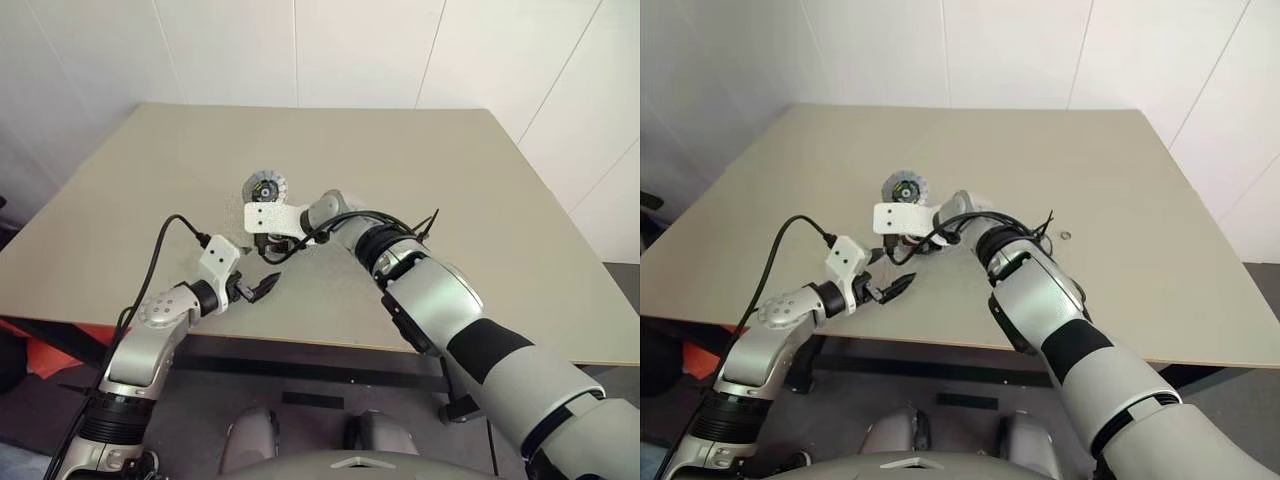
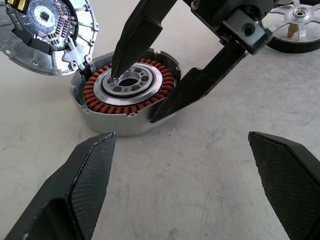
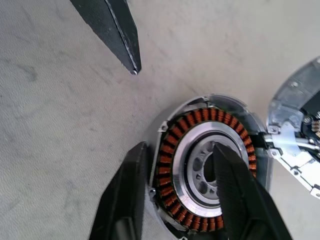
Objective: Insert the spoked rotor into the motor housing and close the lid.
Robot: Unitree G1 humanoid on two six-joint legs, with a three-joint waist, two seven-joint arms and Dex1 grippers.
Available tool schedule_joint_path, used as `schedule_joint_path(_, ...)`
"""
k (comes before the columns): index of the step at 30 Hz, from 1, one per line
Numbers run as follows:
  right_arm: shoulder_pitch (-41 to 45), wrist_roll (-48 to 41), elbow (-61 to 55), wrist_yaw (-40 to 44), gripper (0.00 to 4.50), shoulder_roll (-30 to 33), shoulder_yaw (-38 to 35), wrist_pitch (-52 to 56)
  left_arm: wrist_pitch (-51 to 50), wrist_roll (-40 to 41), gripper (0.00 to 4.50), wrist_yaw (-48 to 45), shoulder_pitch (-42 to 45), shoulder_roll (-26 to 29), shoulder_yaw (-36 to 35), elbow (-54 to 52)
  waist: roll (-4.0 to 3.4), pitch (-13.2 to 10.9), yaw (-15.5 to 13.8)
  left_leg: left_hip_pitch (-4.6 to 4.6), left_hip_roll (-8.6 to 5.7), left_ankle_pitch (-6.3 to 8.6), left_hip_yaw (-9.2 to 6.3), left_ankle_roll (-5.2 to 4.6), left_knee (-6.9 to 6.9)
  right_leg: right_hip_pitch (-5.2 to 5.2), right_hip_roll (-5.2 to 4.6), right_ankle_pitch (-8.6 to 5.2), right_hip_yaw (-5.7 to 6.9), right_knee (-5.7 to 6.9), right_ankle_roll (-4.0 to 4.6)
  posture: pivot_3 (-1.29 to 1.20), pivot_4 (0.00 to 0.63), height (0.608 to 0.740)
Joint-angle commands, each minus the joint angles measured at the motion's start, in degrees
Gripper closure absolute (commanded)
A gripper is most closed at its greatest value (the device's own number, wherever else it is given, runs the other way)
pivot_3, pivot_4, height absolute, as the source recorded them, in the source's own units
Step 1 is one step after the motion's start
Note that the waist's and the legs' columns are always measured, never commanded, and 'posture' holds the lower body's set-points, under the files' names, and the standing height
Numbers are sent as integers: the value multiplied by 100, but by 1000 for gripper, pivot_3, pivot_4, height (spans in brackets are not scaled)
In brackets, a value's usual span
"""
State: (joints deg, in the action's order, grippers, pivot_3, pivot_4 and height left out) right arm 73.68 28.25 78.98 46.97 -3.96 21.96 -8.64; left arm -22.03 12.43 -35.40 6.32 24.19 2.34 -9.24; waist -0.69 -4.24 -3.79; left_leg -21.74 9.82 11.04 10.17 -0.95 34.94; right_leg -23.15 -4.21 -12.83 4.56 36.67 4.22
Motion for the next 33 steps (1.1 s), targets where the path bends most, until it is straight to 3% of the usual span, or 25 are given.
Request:
schedule_joint_path(1,210,-29,-47,-97,2369,37,-66,17,10,48,0,12,95,42,-70,-203,0,0,-10,0,0,0,0,0,0,0,0,0,0,0,0,0,0,740)
schedule_joint_path(20,-75,219,25,-113,2369,303,163,421,-19,48,0,11,41,32,-31,-257,-5,-3,-32,11,-2,-1,-2,1,1,16,-1,-1,0,1,-1,0,0,740)
schedule_joint_path(33,-34,69,23,-646,2369,305,-21,769,-20,-19,0,5,9,19,130,-221,-14,-8,-30,21,-2,-2,-5,3,1,32,-1,-23,-1,1,-42,0,0,740)
